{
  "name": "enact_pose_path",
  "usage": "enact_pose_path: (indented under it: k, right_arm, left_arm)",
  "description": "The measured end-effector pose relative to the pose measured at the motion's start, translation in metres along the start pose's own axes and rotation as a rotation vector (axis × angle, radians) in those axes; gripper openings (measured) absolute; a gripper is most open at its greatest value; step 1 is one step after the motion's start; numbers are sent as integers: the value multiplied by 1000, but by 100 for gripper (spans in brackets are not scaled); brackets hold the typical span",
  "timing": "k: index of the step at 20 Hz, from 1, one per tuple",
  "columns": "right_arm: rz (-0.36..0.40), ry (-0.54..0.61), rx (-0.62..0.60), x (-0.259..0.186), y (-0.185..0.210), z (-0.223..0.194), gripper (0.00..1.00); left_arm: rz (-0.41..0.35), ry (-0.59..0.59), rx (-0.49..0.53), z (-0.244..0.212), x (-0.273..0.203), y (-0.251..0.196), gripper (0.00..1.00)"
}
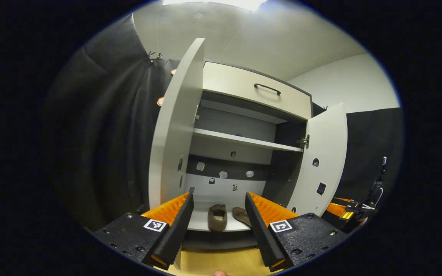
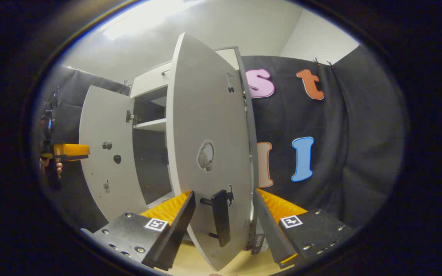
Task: Grab one shoe with the right hand and put it into the shoe cabinet, grab the other shoe with the left hand and put it into the shoe cabinet; then close the right door with the right hand and the left door with the left hand.
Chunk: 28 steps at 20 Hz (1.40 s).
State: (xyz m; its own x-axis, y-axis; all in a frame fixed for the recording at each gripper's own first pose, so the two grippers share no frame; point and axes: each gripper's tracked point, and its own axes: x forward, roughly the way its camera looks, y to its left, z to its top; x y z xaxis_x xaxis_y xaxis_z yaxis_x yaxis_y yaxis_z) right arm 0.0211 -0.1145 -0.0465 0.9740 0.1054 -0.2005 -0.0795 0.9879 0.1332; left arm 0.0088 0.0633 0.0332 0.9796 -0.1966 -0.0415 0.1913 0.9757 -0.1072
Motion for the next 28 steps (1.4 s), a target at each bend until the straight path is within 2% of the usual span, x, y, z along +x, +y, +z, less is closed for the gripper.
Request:
enact_pose_path:
  k: [1,4,5,6,11,12,13,14,20,28]
  right_arm:
    - [11,5,-6,4,4,-1,91]
    - [64,17,-7,18,20,-6,91]
    - [77,21,-5,22,28,-9,91]
    - [89,25,-5,26,35,-11,91]
    - [110,48,-43,56,51,-19,91]
    - [116,50,-52,60,54,-19,86]
    - [133,55,-55,65,60,-21,87]
    - [141,56,-59,70,65,-24,95]
    - [163,59,-52,94,80,-28,97]
    - [162,60,-12,115,91,-32,97]
  left_arm:
    - [11,3,-2,-1,-2,3,82]
    - [44,14,-6,-4,-6,13,82]
    - [56,15,-4,-4,-6,15,77]
    - [66,12,-3,-3,-8,18,82]
    - [55,3,-13,-2,-18,24,82]
    - [55,3,-14,-3,-20,25,83]
    - [57,5,-13,-3,-22,27,83]
    - [60,6,-13,-5,-26,29,83]
    - [74,16,-35,-9,-53,43,82]
    - [218,-4,-27,-4,-76,104,83]
